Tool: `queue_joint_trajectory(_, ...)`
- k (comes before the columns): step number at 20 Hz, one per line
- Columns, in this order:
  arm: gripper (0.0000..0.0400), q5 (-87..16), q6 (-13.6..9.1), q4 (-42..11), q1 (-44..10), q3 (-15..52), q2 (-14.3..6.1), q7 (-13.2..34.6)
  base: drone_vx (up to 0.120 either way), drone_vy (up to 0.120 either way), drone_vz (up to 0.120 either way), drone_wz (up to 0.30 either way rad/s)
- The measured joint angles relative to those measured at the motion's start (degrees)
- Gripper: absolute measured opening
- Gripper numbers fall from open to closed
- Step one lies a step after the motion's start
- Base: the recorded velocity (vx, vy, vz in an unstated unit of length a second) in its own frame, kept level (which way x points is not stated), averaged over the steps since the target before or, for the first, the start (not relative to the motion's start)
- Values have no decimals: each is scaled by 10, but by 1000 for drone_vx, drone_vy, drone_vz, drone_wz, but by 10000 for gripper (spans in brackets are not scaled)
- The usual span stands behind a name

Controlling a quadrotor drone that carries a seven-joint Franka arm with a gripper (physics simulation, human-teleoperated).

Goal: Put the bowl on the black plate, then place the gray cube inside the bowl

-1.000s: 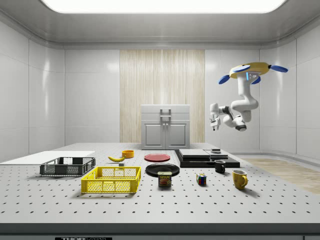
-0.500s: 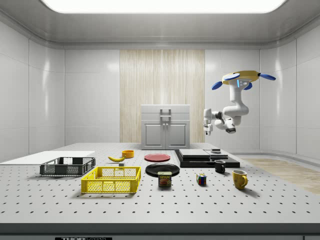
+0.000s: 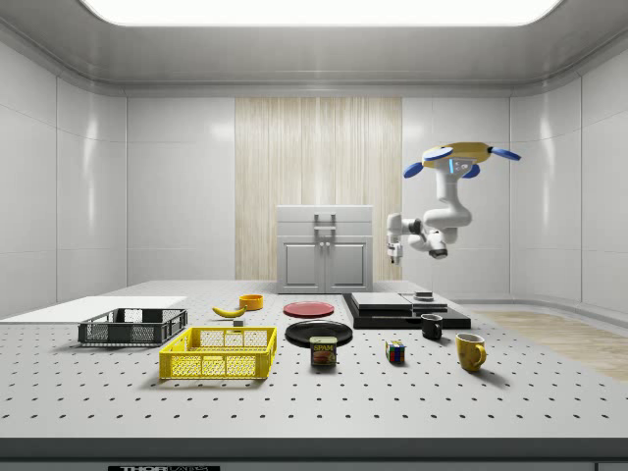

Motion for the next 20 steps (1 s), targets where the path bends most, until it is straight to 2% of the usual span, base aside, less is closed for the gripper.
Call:
queue_joint_trajectory(2, 400, 3, 5, 0, -3, 2, -6, 2, 120, 0, 0, 0)
queue_joint_trajectory(6, 400, 9, 15, 1, -7, 6, -18, 6, 120, 0, -120, 0)
queue_joint_trajectory(9, 400, 14, 23, 2, -10, 9, -26, 9, 120, 0, -40, 0)
queue_joint_trajectory(20, 400, 29, 50, 4, -20, 18, -56, 18, 120, 0, -120, 0)
